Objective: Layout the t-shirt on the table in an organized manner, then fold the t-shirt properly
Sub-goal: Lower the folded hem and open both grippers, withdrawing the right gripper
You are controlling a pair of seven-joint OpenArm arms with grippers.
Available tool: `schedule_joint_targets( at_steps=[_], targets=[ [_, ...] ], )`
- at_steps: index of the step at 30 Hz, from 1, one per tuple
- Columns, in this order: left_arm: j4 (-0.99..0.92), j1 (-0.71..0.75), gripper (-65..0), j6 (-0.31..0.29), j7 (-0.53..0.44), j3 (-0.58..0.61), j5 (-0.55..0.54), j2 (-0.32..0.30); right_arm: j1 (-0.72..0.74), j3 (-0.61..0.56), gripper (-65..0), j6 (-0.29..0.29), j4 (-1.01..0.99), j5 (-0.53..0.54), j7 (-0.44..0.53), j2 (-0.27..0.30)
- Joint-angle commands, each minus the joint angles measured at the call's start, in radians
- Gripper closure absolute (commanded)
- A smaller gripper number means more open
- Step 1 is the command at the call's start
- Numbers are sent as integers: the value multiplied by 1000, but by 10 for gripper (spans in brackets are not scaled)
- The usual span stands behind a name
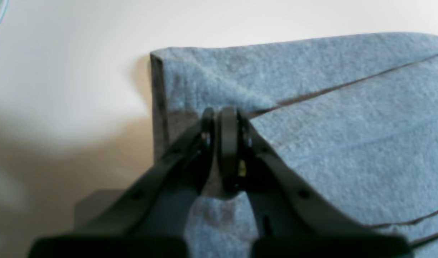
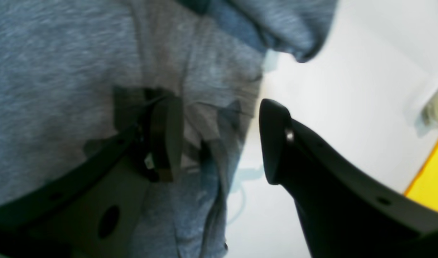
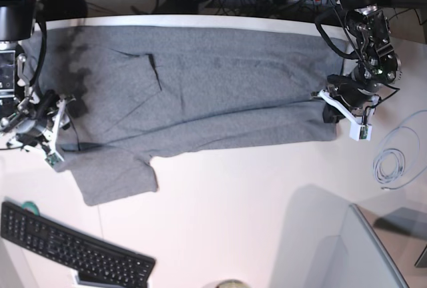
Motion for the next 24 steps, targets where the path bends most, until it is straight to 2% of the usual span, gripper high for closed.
schedule_joint_targets(
  at_steps=[1,8,11,15,20,21,24],
  targets=[
    [17,-10,0,-2,-19,-1,-13,-11,22,6,-308,-30,14,2,15,18],
    [11,-8,0,-2,-20,-1,-13,-11,48,2,-308,-39,-81,2,16,6],
    [11,-8,0,-2,-20,2,-13,-11,56,2,-308,-39,-111,2,52,5],
    [9,-8,0,-2,-20,0,-13,-11,59,-70,-306,-44,-130,2,62,5],
    [9,-8,0,-2,-20,-1,-13,-11,60,-82,-305,-45,-130,2,64,5],
    [9,-8,0,-2,-20,-1,-13,-11,60,-82,-305,-52,-130,2,64,5],
    [9,-8,0,-2,-20,-3,-13,-11,60,-86,-303,-122,-130,2,64,5]
  ],
)
